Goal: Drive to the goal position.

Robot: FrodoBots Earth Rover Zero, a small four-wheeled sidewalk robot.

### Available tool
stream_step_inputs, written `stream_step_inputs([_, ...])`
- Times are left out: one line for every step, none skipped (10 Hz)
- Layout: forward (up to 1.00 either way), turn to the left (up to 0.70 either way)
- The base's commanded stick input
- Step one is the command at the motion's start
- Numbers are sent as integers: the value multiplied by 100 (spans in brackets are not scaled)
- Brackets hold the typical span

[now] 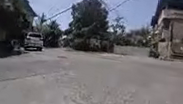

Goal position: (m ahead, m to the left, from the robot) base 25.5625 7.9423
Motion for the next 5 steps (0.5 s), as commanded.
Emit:
stream_step_inputs([100,6])
stream_step_inputs([100,6])
stream_step_inputs([100,6])
stream_step_inputs([100,6])
stream_step_inputs([100,6])
